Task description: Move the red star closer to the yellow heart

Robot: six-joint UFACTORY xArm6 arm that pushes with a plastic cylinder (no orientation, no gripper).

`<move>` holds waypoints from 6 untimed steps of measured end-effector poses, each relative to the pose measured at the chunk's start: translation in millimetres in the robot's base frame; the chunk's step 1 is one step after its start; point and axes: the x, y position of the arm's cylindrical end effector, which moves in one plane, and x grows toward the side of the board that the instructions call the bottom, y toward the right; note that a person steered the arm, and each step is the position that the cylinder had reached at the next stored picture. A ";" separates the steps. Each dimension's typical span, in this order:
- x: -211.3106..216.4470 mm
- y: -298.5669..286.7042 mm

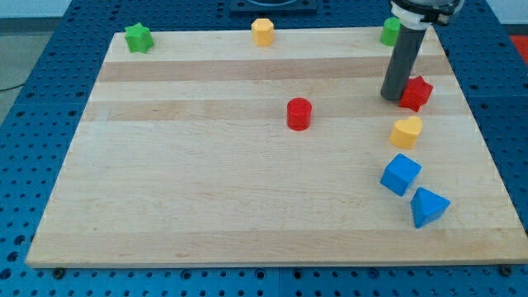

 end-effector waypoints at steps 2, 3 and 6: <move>-45.5 -3.4; -43.5 28.3; -16.3 37.3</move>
